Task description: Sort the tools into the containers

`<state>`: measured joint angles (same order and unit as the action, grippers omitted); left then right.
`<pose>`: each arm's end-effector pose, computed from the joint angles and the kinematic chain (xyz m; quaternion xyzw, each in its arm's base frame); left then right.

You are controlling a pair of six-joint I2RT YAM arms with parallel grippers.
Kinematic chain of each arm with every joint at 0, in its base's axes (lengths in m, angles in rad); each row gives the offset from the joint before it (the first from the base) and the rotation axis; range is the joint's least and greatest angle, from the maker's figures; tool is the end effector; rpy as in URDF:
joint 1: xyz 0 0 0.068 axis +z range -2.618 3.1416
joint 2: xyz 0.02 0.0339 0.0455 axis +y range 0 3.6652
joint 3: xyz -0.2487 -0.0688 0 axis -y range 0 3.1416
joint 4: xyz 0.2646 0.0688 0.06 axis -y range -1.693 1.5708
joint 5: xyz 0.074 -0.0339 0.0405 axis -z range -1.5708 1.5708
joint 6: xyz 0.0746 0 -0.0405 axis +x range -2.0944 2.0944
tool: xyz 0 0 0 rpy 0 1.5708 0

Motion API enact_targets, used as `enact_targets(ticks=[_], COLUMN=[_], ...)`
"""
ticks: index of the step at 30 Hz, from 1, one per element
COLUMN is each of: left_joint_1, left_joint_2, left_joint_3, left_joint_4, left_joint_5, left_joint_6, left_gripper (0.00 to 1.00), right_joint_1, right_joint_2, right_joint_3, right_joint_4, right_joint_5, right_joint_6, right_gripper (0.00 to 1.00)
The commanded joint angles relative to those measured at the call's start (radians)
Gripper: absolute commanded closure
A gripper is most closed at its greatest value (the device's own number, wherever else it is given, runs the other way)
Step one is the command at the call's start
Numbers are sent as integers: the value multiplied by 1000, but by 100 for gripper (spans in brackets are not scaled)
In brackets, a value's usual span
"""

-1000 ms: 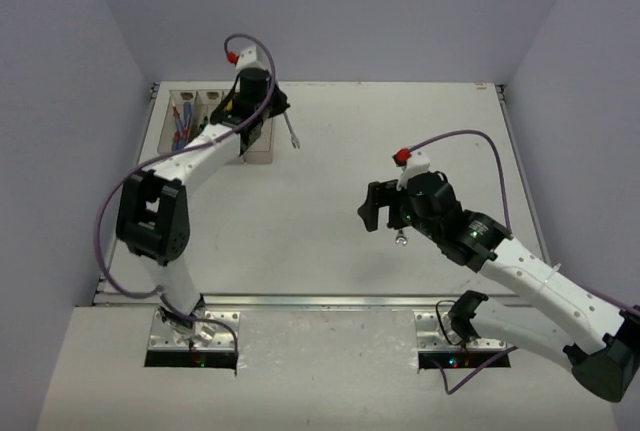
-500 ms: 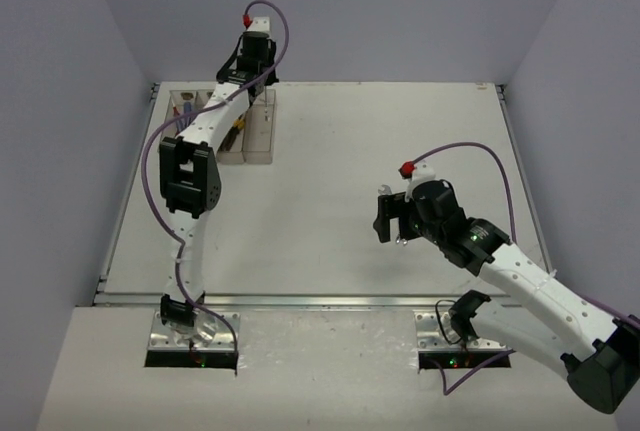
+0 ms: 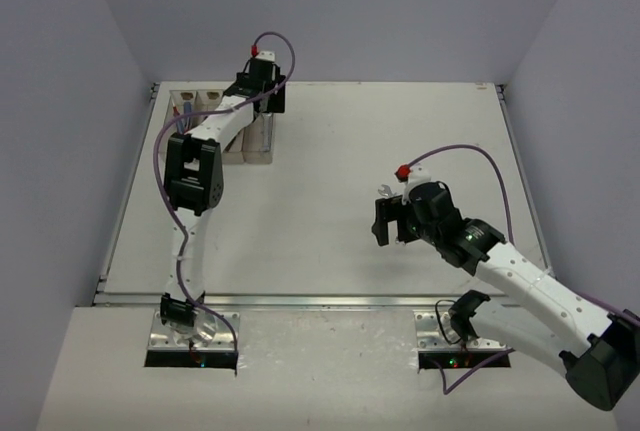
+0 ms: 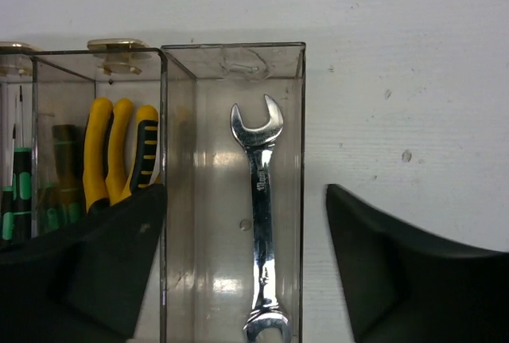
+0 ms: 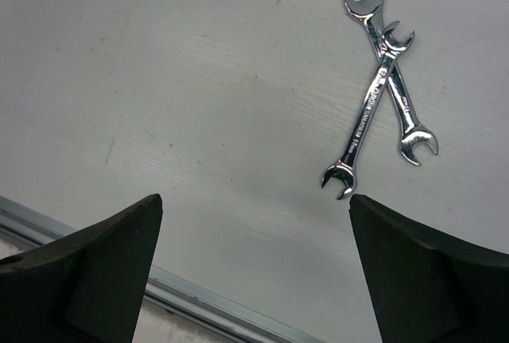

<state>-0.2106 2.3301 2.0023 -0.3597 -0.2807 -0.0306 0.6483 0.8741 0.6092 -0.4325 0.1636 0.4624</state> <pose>0.5653 -0.0997 0.1731 0.0209 0.8969 0.0746 0.4354 0.2023 0.1380 0.1981 -0.0494 0.9024 0.1593 0.3972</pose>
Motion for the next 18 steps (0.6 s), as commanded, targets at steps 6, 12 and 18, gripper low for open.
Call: enact_targets(ticks=[6,12,18], left_joint_1=[30,-136,-171], left_joint_2=[-490,-1179,-1465], left_joint_3=[-299,-1033,-1210], left_joint_4=[-41,284,98], left_joint_5=[364,388,385], left_joint_6=[-407,-515,-419], left_gripper=[0,0,0], right_joint_1=[-26,-182,-253], right_joint_2=[285,556,780], right_joint_3=[122,239,360], right_joint_4=[-1,-52,-94], right_joint_5=[55,-10,26], right_joint_6=[-9,-28,-58], right_gripper=[7,45,59])
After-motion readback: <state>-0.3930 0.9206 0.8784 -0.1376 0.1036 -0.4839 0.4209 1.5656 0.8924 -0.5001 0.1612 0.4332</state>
